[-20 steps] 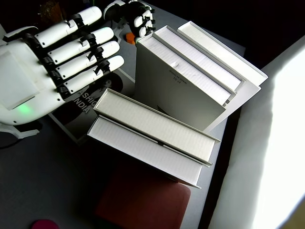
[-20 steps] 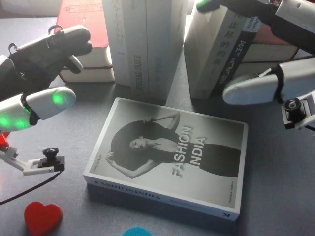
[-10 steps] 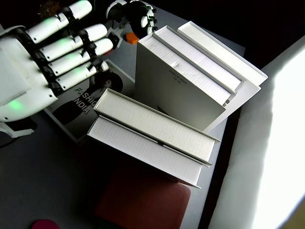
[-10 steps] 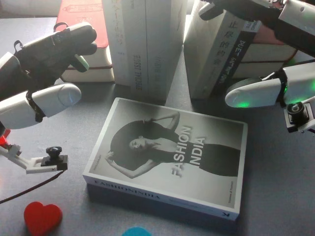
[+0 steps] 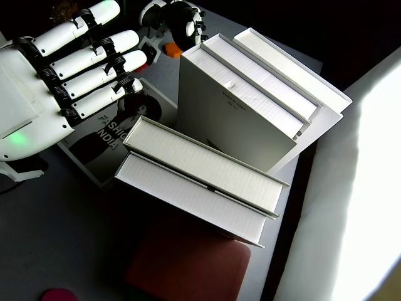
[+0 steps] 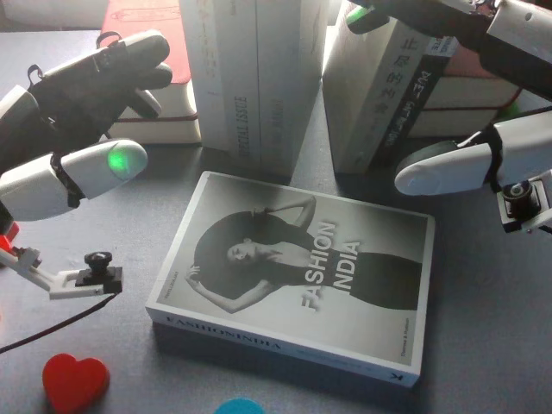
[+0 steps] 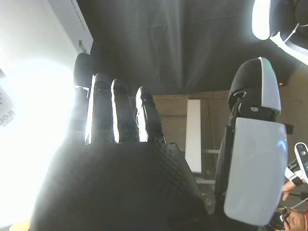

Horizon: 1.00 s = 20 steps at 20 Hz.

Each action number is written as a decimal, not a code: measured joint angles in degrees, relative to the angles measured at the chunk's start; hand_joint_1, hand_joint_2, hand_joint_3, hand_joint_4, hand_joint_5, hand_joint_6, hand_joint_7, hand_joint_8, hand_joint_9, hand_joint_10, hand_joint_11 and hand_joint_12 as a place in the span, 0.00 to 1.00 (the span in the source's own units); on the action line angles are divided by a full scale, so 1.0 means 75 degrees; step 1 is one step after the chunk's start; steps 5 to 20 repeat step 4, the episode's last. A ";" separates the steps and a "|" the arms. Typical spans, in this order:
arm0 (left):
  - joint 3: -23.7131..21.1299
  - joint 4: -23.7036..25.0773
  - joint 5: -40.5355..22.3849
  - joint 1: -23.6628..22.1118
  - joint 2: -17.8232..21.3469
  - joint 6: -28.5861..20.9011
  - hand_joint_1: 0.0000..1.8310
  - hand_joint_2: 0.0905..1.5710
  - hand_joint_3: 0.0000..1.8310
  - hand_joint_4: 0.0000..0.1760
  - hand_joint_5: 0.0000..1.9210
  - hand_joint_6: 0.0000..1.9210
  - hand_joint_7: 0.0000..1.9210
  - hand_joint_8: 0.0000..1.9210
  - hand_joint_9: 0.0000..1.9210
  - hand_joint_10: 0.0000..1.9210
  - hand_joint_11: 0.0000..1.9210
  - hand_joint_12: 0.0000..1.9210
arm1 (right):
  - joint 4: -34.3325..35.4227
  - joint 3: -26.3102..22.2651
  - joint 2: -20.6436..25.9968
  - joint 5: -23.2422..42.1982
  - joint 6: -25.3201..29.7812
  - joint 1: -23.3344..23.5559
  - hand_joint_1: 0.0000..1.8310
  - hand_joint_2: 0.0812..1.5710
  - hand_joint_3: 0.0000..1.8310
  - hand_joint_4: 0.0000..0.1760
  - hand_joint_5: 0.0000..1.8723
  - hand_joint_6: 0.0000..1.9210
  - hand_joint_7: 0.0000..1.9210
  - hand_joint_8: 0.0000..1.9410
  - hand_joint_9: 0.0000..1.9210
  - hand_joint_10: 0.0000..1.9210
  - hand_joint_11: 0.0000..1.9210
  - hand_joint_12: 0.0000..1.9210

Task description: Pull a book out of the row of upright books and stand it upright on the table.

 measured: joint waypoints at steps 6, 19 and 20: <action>0.0029 0.0058 0.0020 -0.0026 0.0000 0.0000 0.59 0.62 0.00 0.00 0.28 0.00 0.22 0.00 0.07 0.46 0.00 0.90 | 0.0020 0.0000 -0.0003 -0.0012 -0.0006 -0.0032 0.37 0.52 0.00 0.40 0.05 0.00 0.06 0.00 0.10 0.01 0.00 0.63; 0.0029 0.0058 0.0020 -0.0026 0.0000 0.0000 0.59 0.62 0.00 0.00 0.28 0.00 0.22 0.00 0.07 0.46 0.00 0.90 | 0.0020 0.0000 -0.0003 -0.0012 -0.0006 -0.0032 0.37 0.52 0.00 0.40 0.05 0.00 0.06 0.00 0.10 0.01 0.00 0.63; 0.0029 0.0058 0.0020 -0.0026 0.0000 0.0000 0.59 0.62 0.00 0.00 0.28 0.00 0.22 0.00 0.07 0.46 0.00 0.90 | 0.0020 0.0000 -0.0003 -0.0012 -0.0006 -0.0032 0.37 0.52 0.00 0.40 0.05 0.00 0.06 0.00 0.10 0.01 0.00 0.63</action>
